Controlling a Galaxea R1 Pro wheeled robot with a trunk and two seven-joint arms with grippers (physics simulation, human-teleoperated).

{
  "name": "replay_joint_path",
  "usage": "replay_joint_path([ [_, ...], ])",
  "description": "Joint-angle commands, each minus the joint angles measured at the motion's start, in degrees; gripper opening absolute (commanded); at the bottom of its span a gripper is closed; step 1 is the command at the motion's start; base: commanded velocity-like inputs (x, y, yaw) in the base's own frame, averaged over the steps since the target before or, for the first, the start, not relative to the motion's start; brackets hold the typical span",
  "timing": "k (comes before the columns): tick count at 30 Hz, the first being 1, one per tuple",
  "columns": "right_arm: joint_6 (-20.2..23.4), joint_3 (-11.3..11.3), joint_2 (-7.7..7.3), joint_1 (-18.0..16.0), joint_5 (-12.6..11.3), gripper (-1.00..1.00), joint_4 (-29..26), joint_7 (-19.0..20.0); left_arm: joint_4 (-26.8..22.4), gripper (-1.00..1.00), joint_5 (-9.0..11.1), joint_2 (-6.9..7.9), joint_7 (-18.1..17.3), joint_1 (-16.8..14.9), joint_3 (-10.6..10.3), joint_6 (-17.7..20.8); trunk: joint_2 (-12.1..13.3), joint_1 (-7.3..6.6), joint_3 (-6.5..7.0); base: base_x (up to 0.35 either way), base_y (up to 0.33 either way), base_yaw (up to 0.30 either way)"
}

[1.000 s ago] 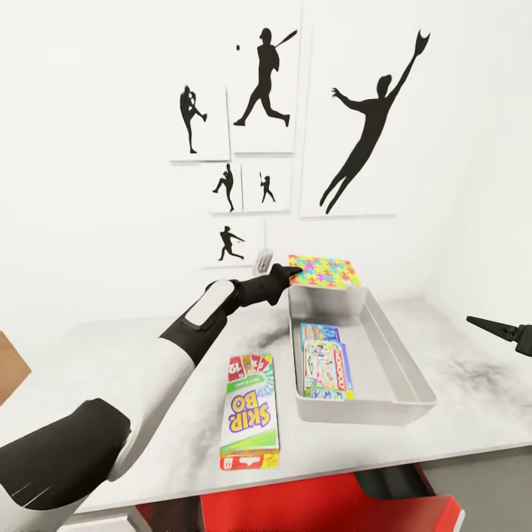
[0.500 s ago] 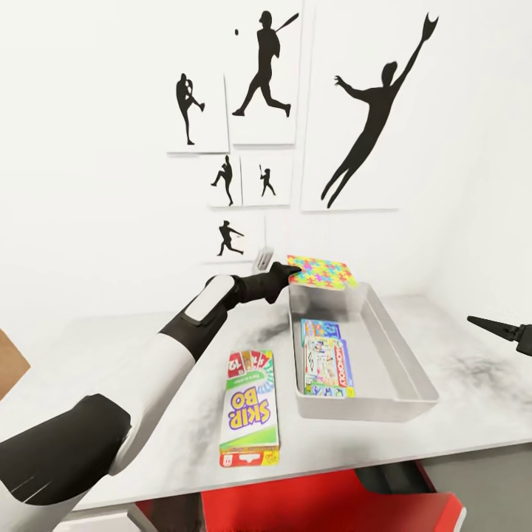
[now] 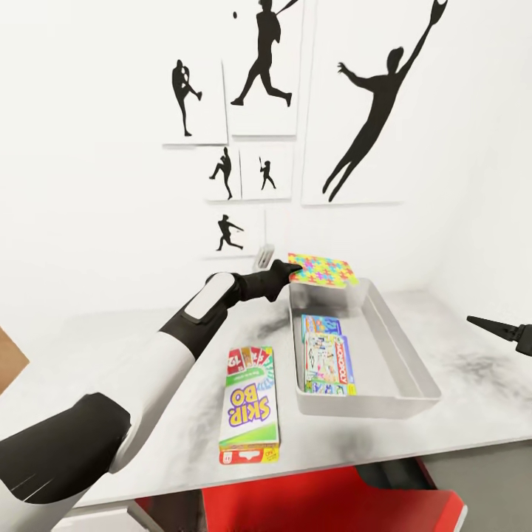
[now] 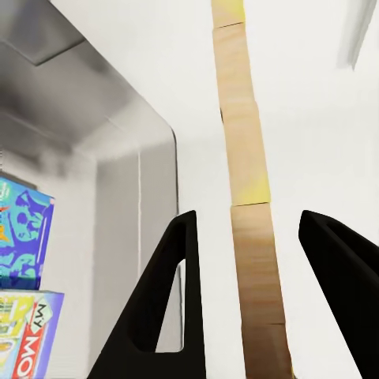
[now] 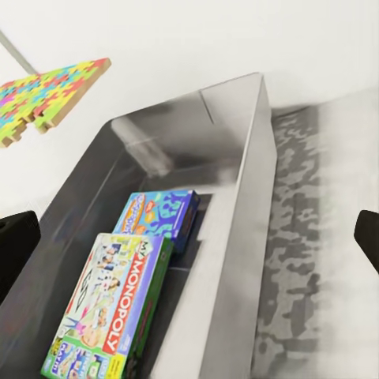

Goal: Put all the toys in the child's room - the three board games (two on the bed and one on the table), the two jigsaw puzzles on the table, and the tennis ball on the table - inside the toy box on the table in the child's room.

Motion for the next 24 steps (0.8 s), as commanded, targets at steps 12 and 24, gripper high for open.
replay_joint_path([
  [12,0.27,0.0,-0.05,0.0,0.28,1.0,-0.06,0.4,-0.14,-1.0,0.87,0.0,0.42,-0.71,-0.04,0.45,-0.04,0.0,-1.18,0.0,0.0,-0.079],
  [24,0.27,0.01,-0.07,-0.02,0.29,1.0,-0.07,0.4,-0.1,-1.0,3.05,0.0,1.03,-1.43,-0.04,0.51,-0.04,0.0,-2.28,0.0,0.0,-0.126],
])
